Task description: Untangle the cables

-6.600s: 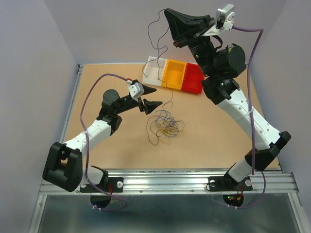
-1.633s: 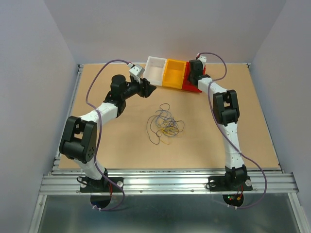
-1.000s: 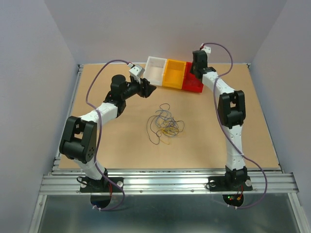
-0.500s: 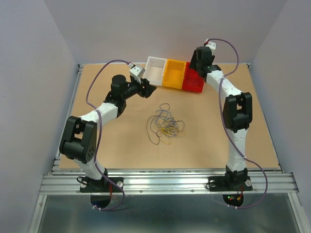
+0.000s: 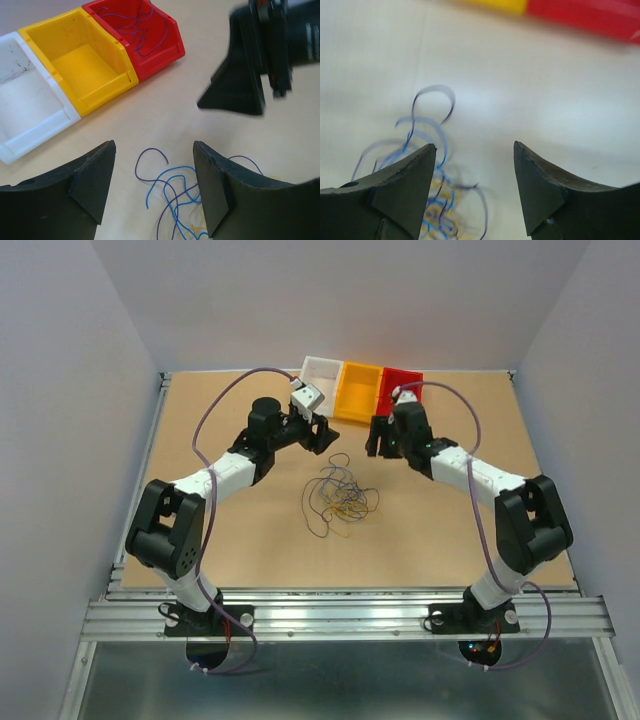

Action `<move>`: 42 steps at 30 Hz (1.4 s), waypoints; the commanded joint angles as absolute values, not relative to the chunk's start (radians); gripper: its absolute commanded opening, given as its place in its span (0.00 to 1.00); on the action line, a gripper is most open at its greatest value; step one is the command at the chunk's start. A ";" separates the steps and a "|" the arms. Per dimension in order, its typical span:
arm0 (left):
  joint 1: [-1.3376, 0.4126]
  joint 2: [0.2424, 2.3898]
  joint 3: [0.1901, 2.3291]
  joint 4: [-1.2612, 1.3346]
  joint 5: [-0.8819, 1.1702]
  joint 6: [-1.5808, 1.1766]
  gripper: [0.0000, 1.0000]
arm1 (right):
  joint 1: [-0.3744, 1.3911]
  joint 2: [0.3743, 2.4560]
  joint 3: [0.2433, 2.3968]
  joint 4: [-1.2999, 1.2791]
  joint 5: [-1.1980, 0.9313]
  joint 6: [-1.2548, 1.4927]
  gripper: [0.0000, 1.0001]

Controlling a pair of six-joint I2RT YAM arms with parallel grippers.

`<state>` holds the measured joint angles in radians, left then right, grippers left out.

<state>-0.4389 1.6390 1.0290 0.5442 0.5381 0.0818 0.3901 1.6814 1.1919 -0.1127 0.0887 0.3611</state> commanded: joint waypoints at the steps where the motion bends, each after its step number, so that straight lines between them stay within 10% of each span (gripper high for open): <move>1: -0.433 1.629 1.092 0.529 0.511 0.130 0.75 | 0.497 1.615 1.001 -0.009 -0.020 0.273 0.70; 12: -0.433 1.631 1.097 0.525 0.491 0.140 0.75 | 0.534 1.427 0.617 0.299 -0.070 0.314 0.51; 42: -0.433 1.637 1.104 0.519 0.482 0.147 0.75 | 0.545 1.499 0.634 0.315 -0.141 0.268 0.17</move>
